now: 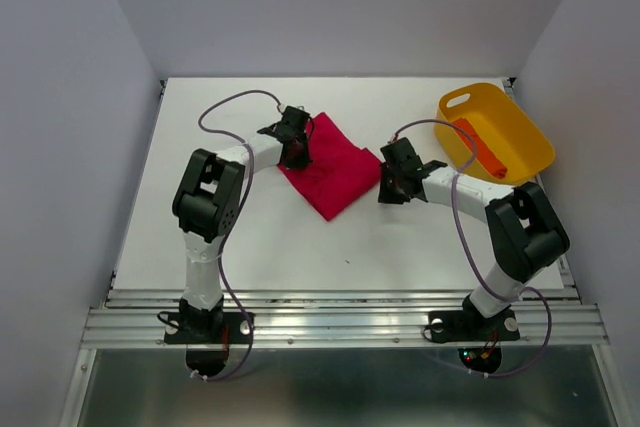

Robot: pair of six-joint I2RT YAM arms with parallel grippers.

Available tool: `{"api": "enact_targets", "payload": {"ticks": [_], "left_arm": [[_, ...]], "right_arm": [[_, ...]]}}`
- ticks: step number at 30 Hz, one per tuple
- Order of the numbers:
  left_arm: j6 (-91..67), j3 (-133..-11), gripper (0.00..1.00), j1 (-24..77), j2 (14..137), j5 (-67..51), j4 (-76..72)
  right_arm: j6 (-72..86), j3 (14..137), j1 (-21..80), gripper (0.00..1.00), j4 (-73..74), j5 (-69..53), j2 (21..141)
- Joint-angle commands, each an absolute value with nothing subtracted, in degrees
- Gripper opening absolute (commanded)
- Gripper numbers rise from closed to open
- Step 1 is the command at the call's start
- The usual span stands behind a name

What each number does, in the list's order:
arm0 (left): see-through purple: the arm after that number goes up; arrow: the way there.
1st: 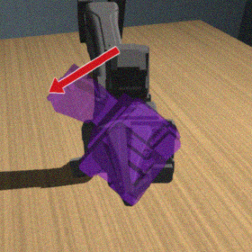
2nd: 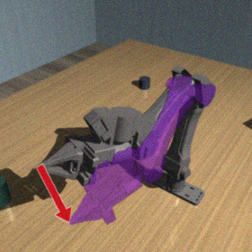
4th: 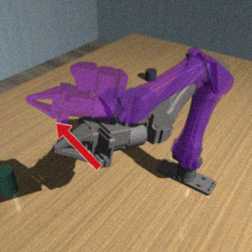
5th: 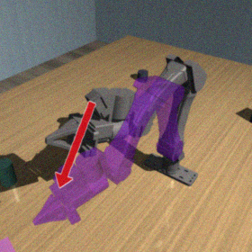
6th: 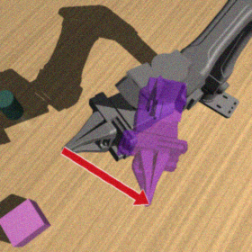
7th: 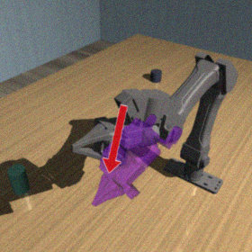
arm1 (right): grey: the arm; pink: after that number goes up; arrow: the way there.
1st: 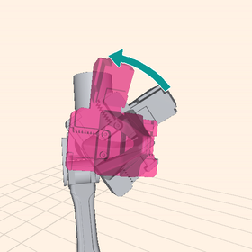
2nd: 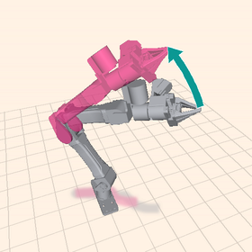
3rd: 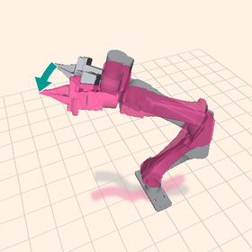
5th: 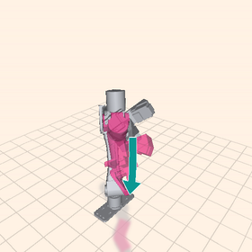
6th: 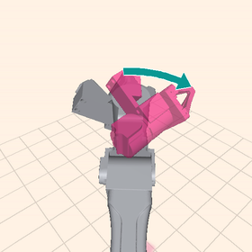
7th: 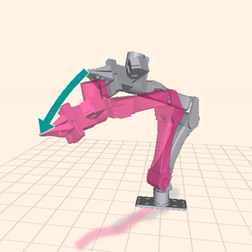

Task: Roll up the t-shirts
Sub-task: Roll the T-shirt to the center of the board.

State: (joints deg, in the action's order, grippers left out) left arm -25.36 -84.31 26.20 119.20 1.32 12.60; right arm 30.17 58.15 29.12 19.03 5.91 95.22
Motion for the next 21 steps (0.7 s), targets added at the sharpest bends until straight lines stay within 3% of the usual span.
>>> {"api": "enact_targets", "payload": {"ticks": [1, 7, 17, 21], "left_arm": [[-25.6, -73.7, 0.00, 26.2, 111.0, 1.9, 12.3], [-26.7, -66.5, 0.00, 26.3, 101.9, 2.7, 11.8], [-27.3, -66.7, 0.00, 27.5, 91.5, 4.8, 15.1], [-27.8, -68.4, 0.07, 29.8, 89.3, 8.4, 15.9]], "right_arm": [[30.7, 57.2, 29.1, 0.21, 18.0, 6.4, 92.4], [30.1, 58.4, 29.1, 0.20, 15.6, 2.7, 95.9], [31.3, 64.6, 29.1, 0.18, 9.2, -5.6, 104.1], [31.6, 66.9, 29.6, 0.18, 9.1, -6.2, 106.1]]}}
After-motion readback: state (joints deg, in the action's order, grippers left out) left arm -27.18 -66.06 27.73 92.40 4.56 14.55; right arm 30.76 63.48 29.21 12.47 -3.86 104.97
